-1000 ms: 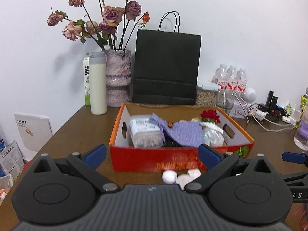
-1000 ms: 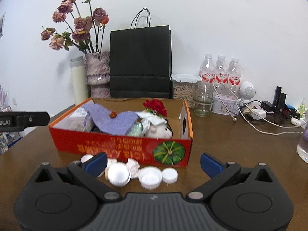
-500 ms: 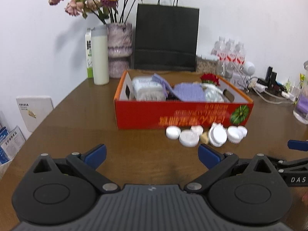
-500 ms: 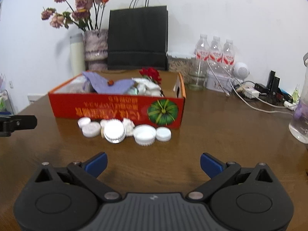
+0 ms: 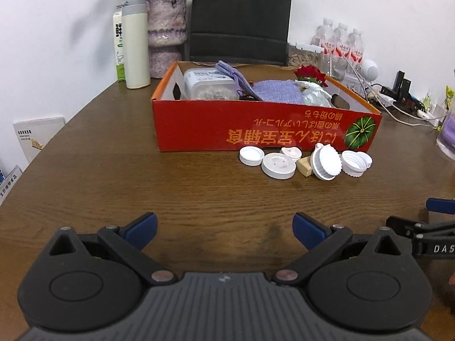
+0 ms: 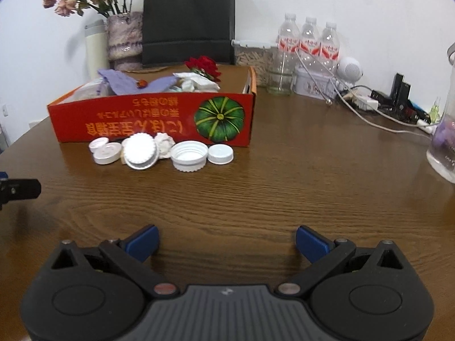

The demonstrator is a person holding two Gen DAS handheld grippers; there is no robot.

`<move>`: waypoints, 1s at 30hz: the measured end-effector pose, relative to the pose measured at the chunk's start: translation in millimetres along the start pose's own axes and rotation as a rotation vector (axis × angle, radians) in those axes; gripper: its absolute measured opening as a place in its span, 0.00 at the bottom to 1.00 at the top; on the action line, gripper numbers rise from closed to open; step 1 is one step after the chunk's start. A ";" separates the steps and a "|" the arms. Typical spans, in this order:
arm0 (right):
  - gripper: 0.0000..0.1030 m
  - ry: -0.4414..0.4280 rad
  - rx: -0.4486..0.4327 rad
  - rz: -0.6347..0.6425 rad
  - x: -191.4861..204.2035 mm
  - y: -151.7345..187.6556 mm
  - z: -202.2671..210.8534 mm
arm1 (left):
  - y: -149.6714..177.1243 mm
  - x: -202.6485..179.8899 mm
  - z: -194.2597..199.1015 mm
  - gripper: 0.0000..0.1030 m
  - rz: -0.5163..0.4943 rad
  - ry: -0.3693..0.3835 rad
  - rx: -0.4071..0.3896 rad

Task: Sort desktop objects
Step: 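Withdraw both tools from the box back toward the white caps on the desk, then grasp a white round cap with the left tool while the right tool grasps a large white cap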

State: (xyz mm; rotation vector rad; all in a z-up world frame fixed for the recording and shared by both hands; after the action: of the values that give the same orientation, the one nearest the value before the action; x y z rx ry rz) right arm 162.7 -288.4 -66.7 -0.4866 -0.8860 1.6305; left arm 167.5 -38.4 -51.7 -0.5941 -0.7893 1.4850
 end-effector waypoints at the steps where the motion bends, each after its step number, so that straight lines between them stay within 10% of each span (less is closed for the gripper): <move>1: 1.00 -0.001 0.001 -0.004 -2.0 -2.9 -3.5 | -1.6 -1.6 -3.9 1.00 -0.004 -0.002 0.005; 18: 0.99 -0.044 0.001 0.023 3.6 -41.1 -51.7 | -29.1 -45.4 -61.8 0.99 -0.082 0.038 0.014; 23: 0.69 -0.066 -0.020 0.044 11.3 -50.1 -55.6 | -35.7 -56.9 -61.6 0.76 -0.109 0.056 -0.018; 30: 0.54 -0.111 -0.013 0.075 24.0 -58.1 -63.2 | -42.8 -70.8 -65.2 0.61 -0.129 0.097 -0.026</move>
State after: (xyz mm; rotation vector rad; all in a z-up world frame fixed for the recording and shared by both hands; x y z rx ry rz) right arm 239.6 -244.0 -58.4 -0.4463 -0.9715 1.7344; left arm 250.3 -101.9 -66.5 -0.6186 -0.7584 1.3205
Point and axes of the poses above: each gripper's, at about its wrist camera, not at the fingertips, and z roughly against the way its jaws point, x to its left, y to its underside, the point moved 9 cm from there along -z, roughly the way its jaws point, and after that the axes turned 12 degrees about -y, right-handed, at the moved point
